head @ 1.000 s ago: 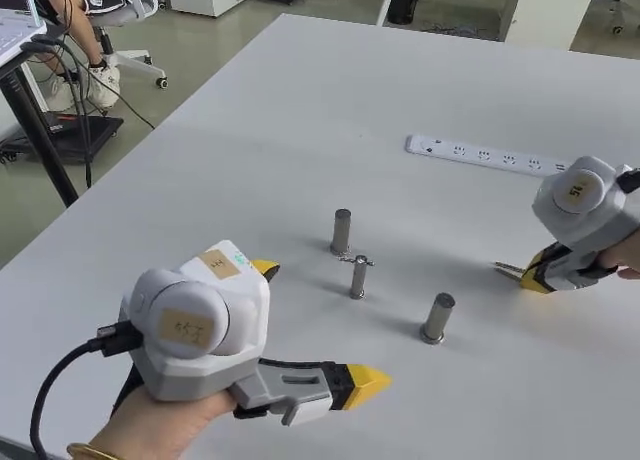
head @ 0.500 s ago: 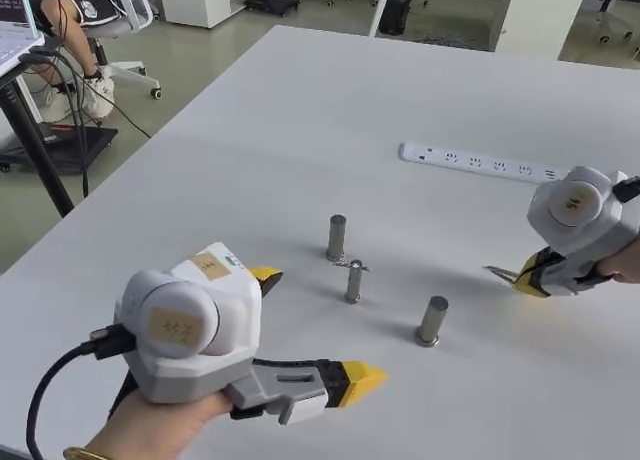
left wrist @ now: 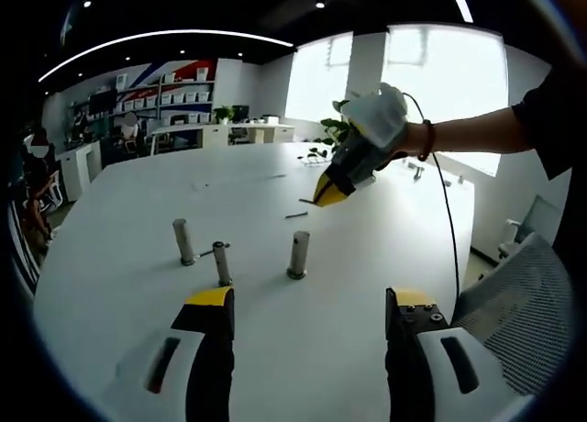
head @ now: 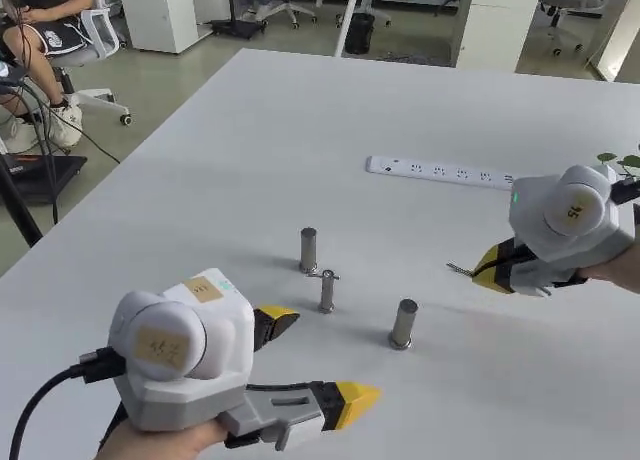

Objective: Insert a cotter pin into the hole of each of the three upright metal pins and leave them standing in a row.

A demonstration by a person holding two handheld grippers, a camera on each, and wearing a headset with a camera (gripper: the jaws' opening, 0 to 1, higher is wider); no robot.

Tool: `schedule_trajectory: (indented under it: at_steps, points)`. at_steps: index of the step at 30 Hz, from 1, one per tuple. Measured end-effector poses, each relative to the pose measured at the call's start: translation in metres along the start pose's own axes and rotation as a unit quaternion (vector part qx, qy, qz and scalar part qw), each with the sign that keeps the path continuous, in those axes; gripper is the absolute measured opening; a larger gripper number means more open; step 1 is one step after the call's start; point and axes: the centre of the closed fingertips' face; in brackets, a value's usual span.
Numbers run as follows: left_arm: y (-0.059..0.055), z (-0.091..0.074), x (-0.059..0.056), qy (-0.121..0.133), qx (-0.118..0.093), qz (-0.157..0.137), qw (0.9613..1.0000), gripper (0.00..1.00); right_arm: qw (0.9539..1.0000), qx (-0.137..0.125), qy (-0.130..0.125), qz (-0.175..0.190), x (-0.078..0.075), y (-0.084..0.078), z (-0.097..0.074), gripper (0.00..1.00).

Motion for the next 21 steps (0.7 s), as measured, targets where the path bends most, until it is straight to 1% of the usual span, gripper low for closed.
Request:
schedule_trajectory:
  at_steps: [2, 4, 6, 7, 8, 10, 13, 15, 16, 19, 21]
  points:
    - [0.002, 0.000, -0.005, -0.006, -0.002, -0.008, 0.9999, 0.62, 0.9998, -0.010, -0.002, -0.014, 0.008, 0.006, -0.005, 0.00]
    - [0.003, 0.000, -0.008, -0.011, -0.004, -0.012, 0.9999, 0.59, 0.9996, -0.026, 0.005, -0.015, 0.018, 0.014, -0.011, 0.00]
    - [0.004, 0.001, -0.010, -0.011, -0.004, -0.013, 0.9999, 0.56, 0.9988, -0.044, 0.006, -0.021, 0.025, 0.021, -0.018, 0.00]
    - [0.004, 0.001, -0.010, -0.010, -0.004, -0.012, 0.9999, 0.54, 0.9986, -0.047, 0.005, -0.023, 0.027, 0.023, -0.020, 0.00]
    - [0.005, 0.001, -0.011, -0.011, -0.003, -0.012, 0.9999, 0.52, 0.9979, -0.057, 0.005, -0.028, 0.030, 0.028, -0.023, 0.00]
    - [0.006, 0.001, -0.012, -0.016, -0.002, -0.017, 0.9997, 0.47, 0.9969, -0.070, 0.007, -0.035, 0.035, 0.034, -0.027, 0.00]
    - [0.008, 0.001, -0.014, -0.020, -0.003, -0.023, 0.9995, 0.43, 0.9951, -0.081, 0.007, -0.056, 0.046, 0.042, -0.033, 0.00]
    - [0.010, 0.001, -0.015, -0.024, -0.006, -0.027, 0.9993, 0.40, 0.9945, -0.084, 0.006, -0.063, 0.051, 0.045, -0.035, 0.00]
    - [0.012, 0.001, -0.017, -0.028, -0.008, -0.030, 0.9991, 0.39, 0.9934, -0.088, 0.007, -0.073, 0.056, 0.048, -0.036, 0.00]
    - [0.016, 0.000, -0.018, -0.033, -0.010, -0.037, 0.9987, 0.36, 0.9920, -0.099, 0.013, -0.078, 0.064, 0.053, -0.038, 0.00]
    - [0.019, -0.001, -0.018, -0.036, -0.011, -0.044, 0.9983, 0.34, 0.9900, -0.107, 0.017, -0.090, 0.072, 0.058, -0.041, 0.00]
Point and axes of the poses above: the centre of the closed fingertips' face, and the gripper's own axes: z roughly forward along the fingers, x roughly to its left, y roughly out of its top, and after that the axes turned 10 degrees about x, right-handed
